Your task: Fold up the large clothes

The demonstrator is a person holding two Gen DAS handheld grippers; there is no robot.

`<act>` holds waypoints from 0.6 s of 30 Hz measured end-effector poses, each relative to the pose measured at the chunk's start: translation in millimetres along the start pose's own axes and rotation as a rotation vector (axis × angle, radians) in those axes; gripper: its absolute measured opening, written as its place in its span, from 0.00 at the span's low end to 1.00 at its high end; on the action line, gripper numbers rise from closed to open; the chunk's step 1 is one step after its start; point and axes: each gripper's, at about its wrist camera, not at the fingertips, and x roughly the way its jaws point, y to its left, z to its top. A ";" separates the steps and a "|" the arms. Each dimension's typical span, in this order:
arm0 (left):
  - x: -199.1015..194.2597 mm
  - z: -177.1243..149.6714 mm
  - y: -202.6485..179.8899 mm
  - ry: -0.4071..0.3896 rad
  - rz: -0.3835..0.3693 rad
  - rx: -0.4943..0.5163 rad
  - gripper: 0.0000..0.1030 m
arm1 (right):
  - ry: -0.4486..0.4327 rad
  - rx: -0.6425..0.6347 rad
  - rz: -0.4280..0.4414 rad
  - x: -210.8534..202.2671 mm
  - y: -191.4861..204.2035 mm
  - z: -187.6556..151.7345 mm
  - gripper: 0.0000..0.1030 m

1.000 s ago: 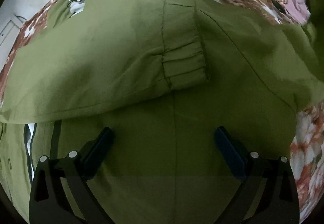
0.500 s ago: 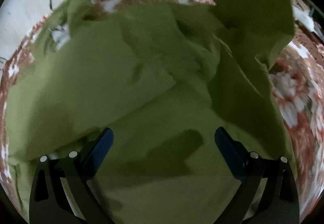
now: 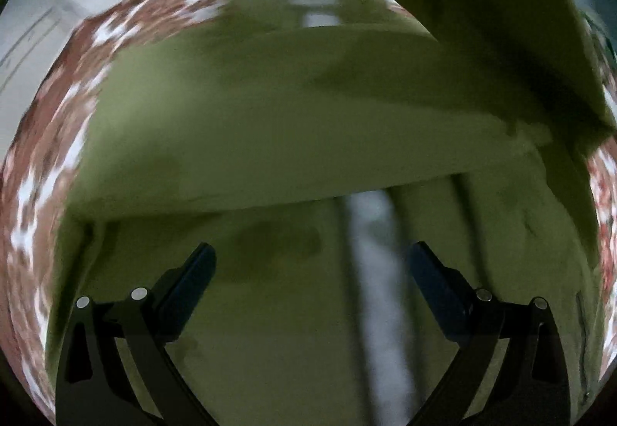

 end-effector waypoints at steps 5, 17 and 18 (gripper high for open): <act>-8.6 -14.5 65.2 -0.001 -0.026 -0.153 0.95 | 0.061 -0.009 -0.021 68.7 22.4 -11.5 0.09; -11.0 -20.4 144.2 0.003 -0.006 -0.213 0.95 | 0.185 -0.089 -0.072 189.0 54.9 -19.7 0.49; -13.6 -19.6 146.6 -0.001 0.000 -0.205 0.95 | 0.205 -0.097 -0.052 190.1 57.3 -20.1 0.58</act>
